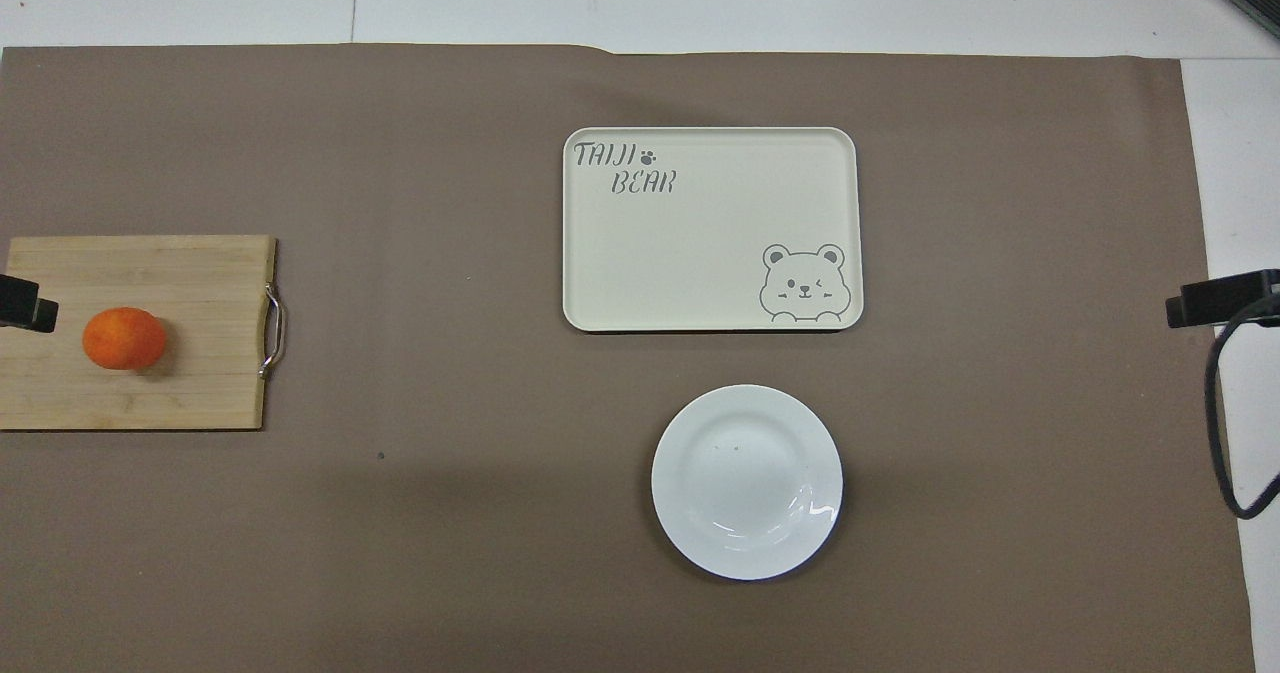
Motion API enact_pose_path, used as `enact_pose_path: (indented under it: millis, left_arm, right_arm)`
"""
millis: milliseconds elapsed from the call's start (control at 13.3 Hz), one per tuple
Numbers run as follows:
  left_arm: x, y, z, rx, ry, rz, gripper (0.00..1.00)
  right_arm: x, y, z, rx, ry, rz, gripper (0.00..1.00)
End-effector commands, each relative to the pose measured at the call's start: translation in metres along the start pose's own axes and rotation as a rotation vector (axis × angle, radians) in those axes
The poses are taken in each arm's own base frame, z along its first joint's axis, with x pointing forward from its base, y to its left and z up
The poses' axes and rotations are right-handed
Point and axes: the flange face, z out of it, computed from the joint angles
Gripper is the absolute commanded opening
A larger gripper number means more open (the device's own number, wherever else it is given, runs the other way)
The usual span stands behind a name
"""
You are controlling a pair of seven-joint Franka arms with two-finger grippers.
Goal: Place orange and plate with both arms
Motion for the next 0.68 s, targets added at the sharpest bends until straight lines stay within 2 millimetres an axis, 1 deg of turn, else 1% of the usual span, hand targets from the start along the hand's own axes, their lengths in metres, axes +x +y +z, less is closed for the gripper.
enact_pose_path:
  millis: [0, 150, 376, 527, 602]
  left_arm:
    - [-0.002, -0.011, 0.004, -0.010, 0.027, -0.017, 1.00]
    - [-0.002, -0.012, 0.014, -0.012, 0.008, -0.015, 1.00]
    - [-0.002, -0.013, 0.013, -0.011, 0.016, -0.019, 1.00]
    - [-0.003, -0.035, 0.027, -0.013, 0.000, -0.042, 1.00]
    - [0.000, -0.041, 0.036, -0.012, 0.009, -0.009, 1.00]
  right_arm:
    - [-0.001, 0.002, 0.002, 0.018, 0.003, -0.014, 1.00]
    - [-0.001, 0.002, 0.001, 0.017, 0.005, -0.014, 1.00]
    - [-0.001, 0.002, 0.002, 0.018, 0.003, -0.014, 1.00]
    - [-0.001, 0.002, 0.002, 0.018, 0.003, -0.014, 1.00]
    - [-0.001, 0.002, 0.002, 0.018, 0.003, -0.014, 1.00]
